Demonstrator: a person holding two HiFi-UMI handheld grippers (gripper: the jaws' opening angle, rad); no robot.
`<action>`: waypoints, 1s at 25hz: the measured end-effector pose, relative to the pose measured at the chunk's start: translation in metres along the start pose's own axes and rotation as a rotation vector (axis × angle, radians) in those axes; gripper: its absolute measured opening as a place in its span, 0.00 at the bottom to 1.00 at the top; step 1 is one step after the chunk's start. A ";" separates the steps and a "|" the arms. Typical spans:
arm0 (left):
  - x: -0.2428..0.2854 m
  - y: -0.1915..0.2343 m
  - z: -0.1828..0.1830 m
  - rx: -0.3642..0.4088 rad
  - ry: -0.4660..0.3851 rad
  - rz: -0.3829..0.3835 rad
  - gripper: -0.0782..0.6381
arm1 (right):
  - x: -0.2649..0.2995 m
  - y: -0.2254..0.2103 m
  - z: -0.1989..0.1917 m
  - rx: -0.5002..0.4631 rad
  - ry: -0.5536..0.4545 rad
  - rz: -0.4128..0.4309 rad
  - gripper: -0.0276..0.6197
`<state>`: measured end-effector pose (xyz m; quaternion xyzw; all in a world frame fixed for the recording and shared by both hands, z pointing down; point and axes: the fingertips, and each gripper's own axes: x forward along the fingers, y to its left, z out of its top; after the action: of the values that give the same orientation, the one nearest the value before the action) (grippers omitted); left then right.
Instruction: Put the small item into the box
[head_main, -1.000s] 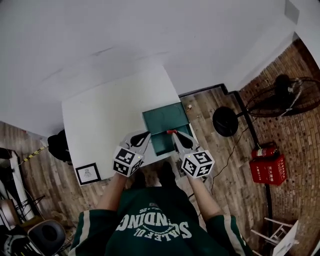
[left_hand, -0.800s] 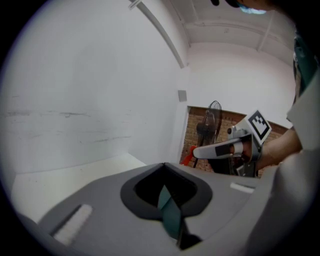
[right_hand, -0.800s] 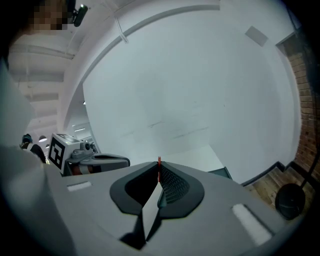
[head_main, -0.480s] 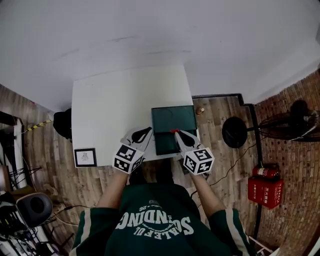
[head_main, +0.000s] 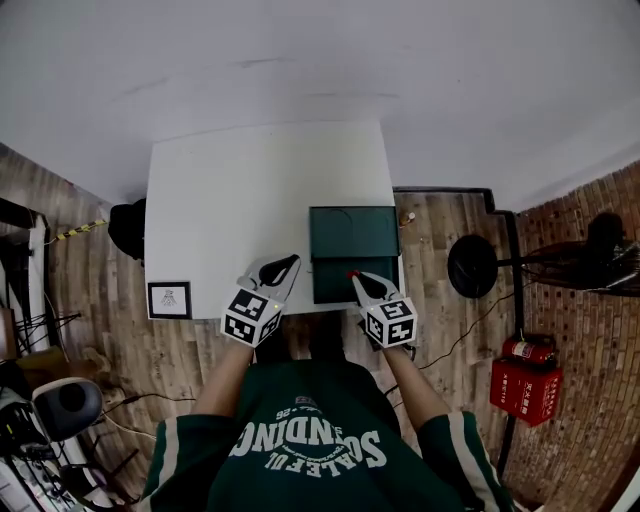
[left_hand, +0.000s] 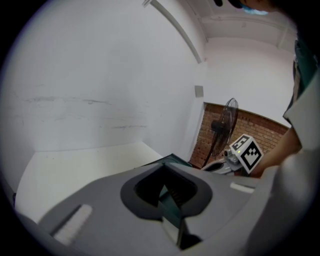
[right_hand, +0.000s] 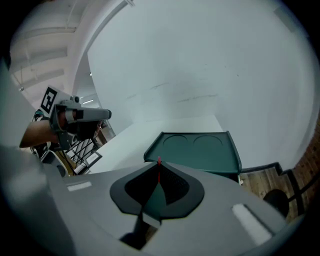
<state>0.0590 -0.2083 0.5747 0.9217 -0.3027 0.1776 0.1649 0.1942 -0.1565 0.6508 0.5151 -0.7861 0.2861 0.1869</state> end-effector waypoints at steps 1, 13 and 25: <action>-0.002 0.001 -0.002 -0.005 0.003 0.005 0.18 | 0.002 -0.003 -0.005 -0.012 0.019 -0.003 0.07; -0.018 0.016 -0.017 -0.037 0.019 0.054 0.18 | 0.024 -0.035 -0.042 -0.298 0.263 -0.090 0.07; -0.040 0.031 -0.027 -0.064 0.025 0.099 0.18 | 0.054 -0.031 -0.073 -0.413 0.420 -0.054 0.07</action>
<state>0.0040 -0.2007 0.5876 0.8975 -0.3515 0.1874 0.1893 0.2007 -0.1568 0.7469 0.4164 -0.7577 0.2152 0.4540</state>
